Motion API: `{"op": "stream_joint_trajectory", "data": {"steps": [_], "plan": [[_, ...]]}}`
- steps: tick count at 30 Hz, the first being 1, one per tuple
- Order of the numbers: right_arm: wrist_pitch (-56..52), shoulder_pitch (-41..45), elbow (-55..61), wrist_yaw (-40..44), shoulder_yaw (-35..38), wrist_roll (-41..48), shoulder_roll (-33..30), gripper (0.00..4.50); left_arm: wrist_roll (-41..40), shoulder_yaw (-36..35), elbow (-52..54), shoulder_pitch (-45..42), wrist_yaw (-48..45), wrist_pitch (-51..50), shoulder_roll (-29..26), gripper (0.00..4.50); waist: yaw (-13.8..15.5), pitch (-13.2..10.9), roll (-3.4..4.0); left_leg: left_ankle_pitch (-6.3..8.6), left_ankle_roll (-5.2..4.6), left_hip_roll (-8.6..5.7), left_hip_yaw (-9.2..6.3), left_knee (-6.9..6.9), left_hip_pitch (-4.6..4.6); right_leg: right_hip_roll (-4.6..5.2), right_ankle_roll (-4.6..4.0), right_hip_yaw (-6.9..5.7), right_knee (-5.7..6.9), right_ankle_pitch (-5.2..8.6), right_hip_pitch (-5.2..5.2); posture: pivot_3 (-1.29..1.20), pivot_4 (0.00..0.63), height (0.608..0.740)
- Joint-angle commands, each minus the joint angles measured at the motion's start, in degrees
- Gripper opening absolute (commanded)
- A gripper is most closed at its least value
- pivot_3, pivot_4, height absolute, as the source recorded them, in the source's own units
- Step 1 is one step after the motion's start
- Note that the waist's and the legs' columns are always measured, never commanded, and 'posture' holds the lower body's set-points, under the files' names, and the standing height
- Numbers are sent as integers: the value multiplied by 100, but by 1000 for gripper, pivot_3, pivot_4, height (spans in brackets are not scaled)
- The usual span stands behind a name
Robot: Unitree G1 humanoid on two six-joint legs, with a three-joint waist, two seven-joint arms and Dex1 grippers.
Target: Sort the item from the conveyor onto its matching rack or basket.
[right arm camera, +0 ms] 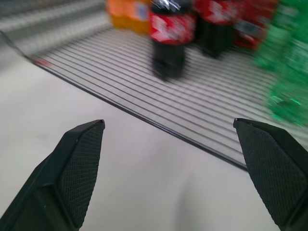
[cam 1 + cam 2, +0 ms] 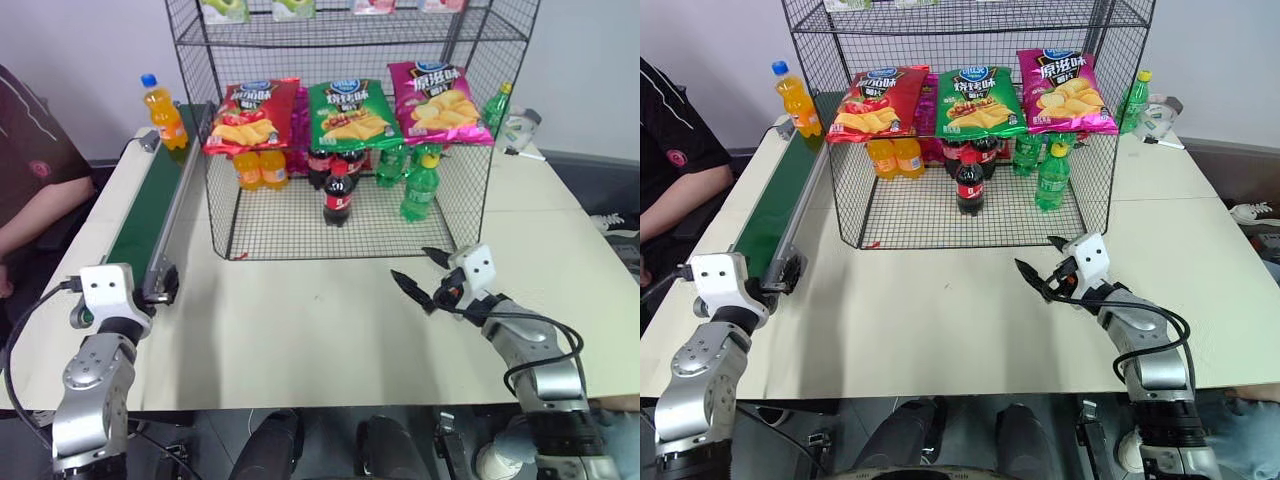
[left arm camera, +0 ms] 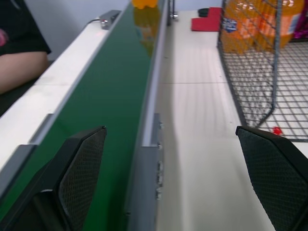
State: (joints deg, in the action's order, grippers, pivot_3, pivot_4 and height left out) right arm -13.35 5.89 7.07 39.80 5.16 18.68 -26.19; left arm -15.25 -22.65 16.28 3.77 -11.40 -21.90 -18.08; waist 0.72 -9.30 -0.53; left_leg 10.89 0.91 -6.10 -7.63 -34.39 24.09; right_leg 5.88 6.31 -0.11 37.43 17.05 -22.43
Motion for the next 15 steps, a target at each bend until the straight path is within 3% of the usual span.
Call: {"op": "stream_joint_trajectory", "data": {"steps": [1,15], "plan": [[-241,-57,605,228,-80,279,-131,4453,-28,-14,76,-52,-85,76,-128,4500,0,0,0,0,0,0,0,0,0,0,-1,0,-1,0,1,0,150,740],[-668,178,1002,313,-559,243,-133,4453,-127,-485,-207,60,-323,221,-512,4500,6,0,0,1,1,1,-1,6,1,2,-10,-1,-16,5,-3,0,150,740]]}}
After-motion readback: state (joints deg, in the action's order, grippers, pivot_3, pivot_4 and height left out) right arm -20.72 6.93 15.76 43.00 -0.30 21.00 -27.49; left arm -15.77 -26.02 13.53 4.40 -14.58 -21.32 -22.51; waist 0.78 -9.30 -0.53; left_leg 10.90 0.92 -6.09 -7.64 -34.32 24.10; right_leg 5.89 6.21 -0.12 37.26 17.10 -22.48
